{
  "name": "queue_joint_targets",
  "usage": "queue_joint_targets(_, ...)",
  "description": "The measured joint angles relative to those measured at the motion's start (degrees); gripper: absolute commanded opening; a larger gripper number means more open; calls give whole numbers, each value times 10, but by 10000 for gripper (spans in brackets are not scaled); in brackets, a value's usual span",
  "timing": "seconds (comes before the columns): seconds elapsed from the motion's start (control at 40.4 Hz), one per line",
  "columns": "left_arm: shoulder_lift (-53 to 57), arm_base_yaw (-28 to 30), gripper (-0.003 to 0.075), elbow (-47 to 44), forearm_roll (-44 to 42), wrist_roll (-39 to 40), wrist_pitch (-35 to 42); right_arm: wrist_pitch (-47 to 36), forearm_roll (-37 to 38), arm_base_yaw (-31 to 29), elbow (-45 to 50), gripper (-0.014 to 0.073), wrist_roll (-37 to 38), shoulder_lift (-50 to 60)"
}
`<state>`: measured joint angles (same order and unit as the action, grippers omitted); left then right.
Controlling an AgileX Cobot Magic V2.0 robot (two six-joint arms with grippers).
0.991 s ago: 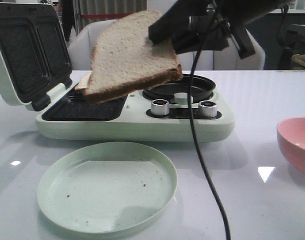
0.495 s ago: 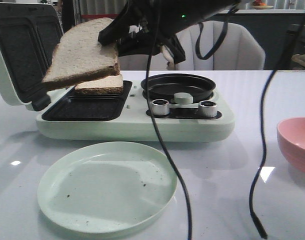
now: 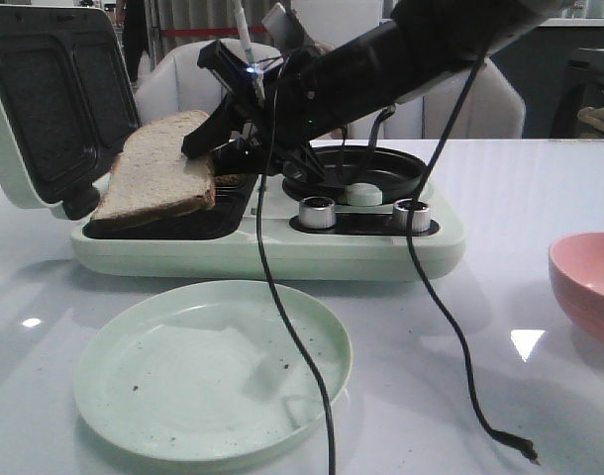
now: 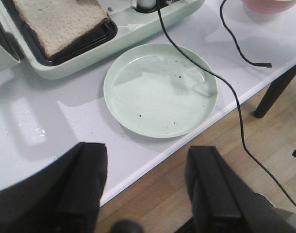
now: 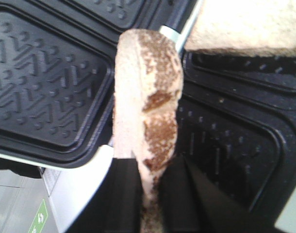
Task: Make breakfast with bread and shrimp
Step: 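Lower the slice into the near compartment beside the first slice, then open the right gripper and withdraw it upward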
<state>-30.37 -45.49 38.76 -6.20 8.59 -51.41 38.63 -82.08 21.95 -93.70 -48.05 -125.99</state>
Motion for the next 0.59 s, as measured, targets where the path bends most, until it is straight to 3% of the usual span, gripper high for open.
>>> queue_joint_targets(0.124, 0, 0, 426, 0, 0, 0, 0, 0, -2, 0, 0, 624, 0, -5)
queue_joint_targets(0.595, 0, 0, 426, 0, 0, 0, 0, -5, 27, -1, 0, 622, 3, 7)
